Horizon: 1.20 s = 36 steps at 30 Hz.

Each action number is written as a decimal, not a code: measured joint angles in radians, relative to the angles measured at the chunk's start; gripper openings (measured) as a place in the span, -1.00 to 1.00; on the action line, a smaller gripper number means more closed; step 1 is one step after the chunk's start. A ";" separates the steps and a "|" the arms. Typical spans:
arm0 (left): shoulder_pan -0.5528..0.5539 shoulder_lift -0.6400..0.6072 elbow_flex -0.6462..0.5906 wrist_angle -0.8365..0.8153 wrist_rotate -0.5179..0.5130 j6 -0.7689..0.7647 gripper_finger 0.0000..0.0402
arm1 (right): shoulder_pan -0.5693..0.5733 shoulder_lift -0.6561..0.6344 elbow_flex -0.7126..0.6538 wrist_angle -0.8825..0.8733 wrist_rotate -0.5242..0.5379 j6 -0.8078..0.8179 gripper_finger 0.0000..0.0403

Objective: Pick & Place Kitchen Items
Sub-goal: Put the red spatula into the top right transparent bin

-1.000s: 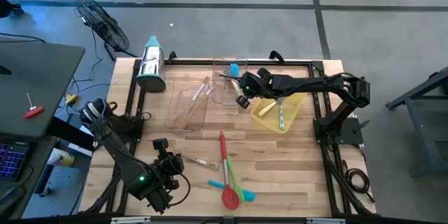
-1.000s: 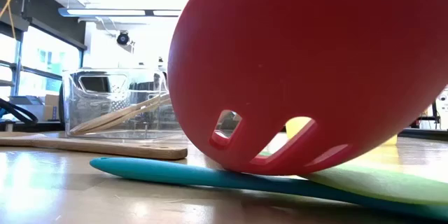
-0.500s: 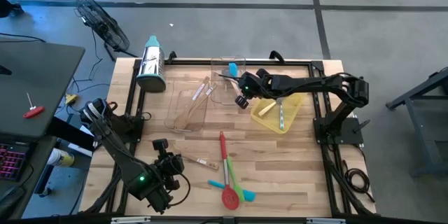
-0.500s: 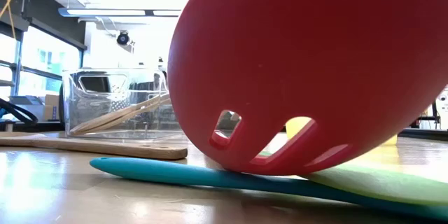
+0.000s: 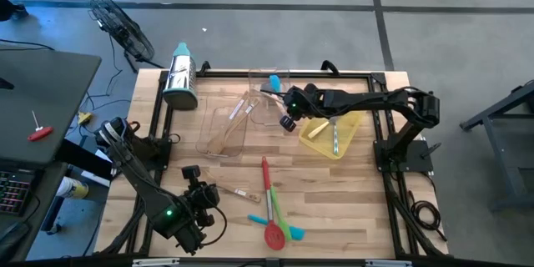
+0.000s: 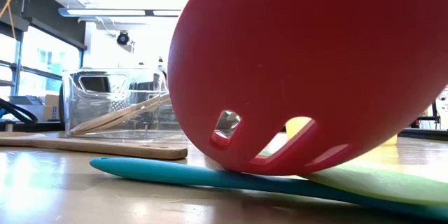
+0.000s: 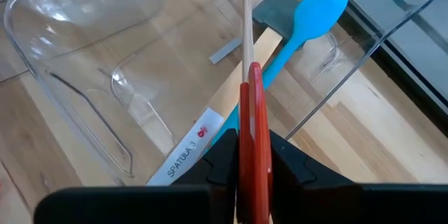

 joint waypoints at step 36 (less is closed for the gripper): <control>0.000 0.000 0.000 0.000 0.006 -0.006 -0.95 | 0.002 0.001 0.000 0.040 -0.079 -0.001 -0.66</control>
